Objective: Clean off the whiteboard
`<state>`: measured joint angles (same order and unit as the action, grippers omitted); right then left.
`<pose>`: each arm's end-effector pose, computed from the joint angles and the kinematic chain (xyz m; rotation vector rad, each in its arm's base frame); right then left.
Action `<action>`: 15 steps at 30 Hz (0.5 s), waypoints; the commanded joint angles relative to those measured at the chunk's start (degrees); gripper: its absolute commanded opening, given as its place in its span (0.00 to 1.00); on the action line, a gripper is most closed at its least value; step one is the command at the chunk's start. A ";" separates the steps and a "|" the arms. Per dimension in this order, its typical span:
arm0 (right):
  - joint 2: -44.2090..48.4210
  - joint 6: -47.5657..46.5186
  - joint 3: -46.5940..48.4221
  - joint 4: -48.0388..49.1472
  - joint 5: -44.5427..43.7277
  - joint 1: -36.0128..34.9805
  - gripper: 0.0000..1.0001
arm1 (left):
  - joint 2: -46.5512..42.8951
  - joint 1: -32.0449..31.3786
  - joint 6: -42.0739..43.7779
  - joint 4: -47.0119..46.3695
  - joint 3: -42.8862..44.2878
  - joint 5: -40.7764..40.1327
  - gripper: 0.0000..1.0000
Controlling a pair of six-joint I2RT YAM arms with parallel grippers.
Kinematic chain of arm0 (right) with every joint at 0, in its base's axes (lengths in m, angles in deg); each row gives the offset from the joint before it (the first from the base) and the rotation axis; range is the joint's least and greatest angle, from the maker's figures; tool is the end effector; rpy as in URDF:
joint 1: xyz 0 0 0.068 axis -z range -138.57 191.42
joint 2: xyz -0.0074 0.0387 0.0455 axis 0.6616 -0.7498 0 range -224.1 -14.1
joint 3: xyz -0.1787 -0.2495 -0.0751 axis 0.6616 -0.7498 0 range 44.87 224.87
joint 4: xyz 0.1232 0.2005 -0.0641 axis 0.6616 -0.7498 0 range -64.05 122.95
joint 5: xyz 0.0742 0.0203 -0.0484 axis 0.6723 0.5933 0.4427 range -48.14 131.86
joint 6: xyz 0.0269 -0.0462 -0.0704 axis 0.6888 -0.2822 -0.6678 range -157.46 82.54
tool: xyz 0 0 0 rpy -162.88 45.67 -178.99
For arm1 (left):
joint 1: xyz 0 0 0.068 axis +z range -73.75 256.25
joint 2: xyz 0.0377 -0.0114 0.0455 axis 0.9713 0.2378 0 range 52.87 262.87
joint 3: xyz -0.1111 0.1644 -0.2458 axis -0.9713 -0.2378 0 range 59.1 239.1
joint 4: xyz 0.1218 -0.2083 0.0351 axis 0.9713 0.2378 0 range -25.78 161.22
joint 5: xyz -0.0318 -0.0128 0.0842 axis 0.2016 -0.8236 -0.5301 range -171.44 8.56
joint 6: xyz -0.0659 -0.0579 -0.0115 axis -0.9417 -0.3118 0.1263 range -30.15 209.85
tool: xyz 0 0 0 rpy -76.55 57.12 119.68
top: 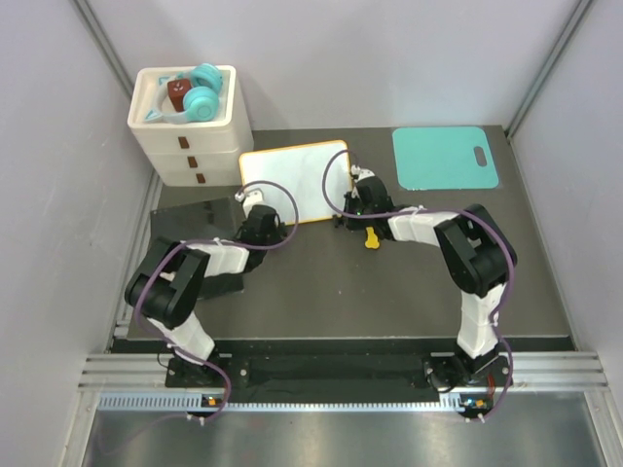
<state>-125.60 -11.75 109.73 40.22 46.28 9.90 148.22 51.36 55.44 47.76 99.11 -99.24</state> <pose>0.3802 0.2403 0.1806 -0.1606 2.3254 0.6068 0.3209 -0.1224 0.1752 -0.3493 2.1928 -0.2223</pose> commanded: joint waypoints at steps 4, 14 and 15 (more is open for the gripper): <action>-1.17 -0.14 1.93 3.46 1.81 -3.19 0.00 | 4.58 -0.87 -0.48 -5.41 2.44 6.64 0.00; 0.32 -0.14 0.01 2.49 0.24 -4.68 0.00 | 11.51 -5.35 1.46 -6.03 9.20 9.28 0.00; 0.50 -0.23 -0.43 2.31 0.15 -4.77 0.00 | 12.05 -5.61 1.45 -5.77 9.64 9.10 0.00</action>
<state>-126.65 -12.38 109.77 40.55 43.27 7.78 156.13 49.94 57.21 42.75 105.71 -97.95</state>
